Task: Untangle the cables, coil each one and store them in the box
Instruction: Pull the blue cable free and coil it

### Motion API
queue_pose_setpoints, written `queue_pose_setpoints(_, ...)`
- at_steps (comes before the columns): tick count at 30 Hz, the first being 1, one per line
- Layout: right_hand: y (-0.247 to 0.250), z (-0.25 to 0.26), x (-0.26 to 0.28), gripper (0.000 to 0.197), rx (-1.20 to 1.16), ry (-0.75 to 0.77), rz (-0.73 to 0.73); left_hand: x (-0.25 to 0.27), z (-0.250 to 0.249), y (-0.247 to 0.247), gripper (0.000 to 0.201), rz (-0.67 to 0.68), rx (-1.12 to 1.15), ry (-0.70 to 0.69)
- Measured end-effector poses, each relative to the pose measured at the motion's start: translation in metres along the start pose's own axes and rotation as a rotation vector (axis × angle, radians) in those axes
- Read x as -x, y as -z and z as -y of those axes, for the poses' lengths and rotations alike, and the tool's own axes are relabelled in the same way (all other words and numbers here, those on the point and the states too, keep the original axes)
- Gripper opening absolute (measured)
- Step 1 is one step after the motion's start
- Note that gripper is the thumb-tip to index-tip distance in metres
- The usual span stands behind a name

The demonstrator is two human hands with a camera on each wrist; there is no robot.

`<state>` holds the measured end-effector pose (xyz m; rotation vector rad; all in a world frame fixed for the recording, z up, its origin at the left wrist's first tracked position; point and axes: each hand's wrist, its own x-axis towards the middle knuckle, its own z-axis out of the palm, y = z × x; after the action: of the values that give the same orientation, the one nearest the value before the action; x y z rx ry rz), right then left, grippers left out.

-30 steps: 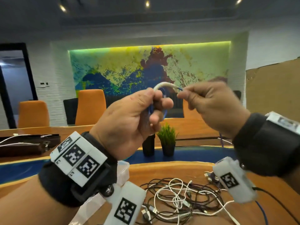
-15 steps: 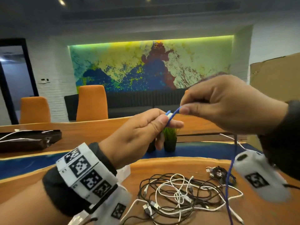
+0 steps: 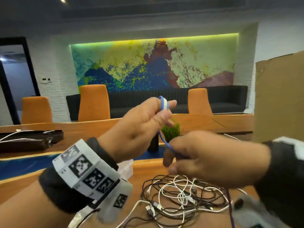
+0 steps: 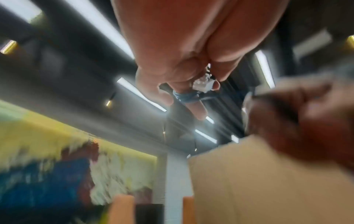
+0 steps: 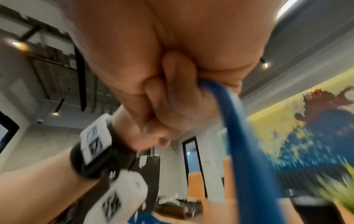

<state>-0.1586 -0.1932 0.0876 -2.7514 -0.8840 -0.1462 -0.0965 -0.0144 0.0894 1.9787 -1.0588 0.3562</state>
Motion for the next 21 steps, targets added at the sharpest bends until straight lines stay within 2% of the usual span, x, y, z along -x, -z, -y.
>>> queue_pose_setpoints(2,0.022,-0.003,0.005,0.013,0.09,0.059,-0.152,0.005,0.008,-0.001,0.022,0.089,-0.153,-0.026)
queue_pose_setpoints(4,0.037,-0.013,0.006,0.012,0.129,0.086,-0.353,0.011,0.009,-0.003,0.026,0.151,-0.059,0.035)
queue_pose_setpoints(7,0.042,-0.032,0.001,0.01,0.084,0.168,-0.569,0.018,0.003,-0.008,0.023,0.223,0.356,0.147)
queue_pose_setpoints(9,0.03,-0.043,-0.009,0.014,-0.078,0.198,-0.646,0.02,-0.001,-0.007,0.021,0.27,0.646,0.202)
queue_pose_setpoints(13,-0.015,-0.051,-0.029,0.023,-0.59,0.146,-0.594,0.019,-0.002,-0.002,0.022,0.405,1.067,0.254)
queue_pose_setpoints(15,-0.039,-0.048,-0.034,0.03,-0.626,0.056,-0.529,0.018,-0.007,0.001,0.018,0.435,1.264,0.199)
queue_pose_setpoints(16,-0.049,-0.044,-0.034,0.028,-0.603,0.005,-0.47,0.016,-0.011,0.002,0.018,0.39,1.3,0.174)
queue_pose_setpoints(18,-0.06,-0.035,-0.028,0.017,-0.418,-0.062,-0.303,0.011,-0.015,0.002,0.02,0.184,1.137,0.184)
queue_pose_setpoints(20,-0.056,-0.023,-0.019,0.02,-0.092,-0.031,-0.144,0.008,-0.009,0.0,0.024,-0.022,0.66,0.186)
queue_pose_setpoints(21,-0.049,-0.018,-0.015,0.019,0.004,-0.003,-0.097,0.007,-0.003,-0.002,0.023,-0.049,0.389,0.159)
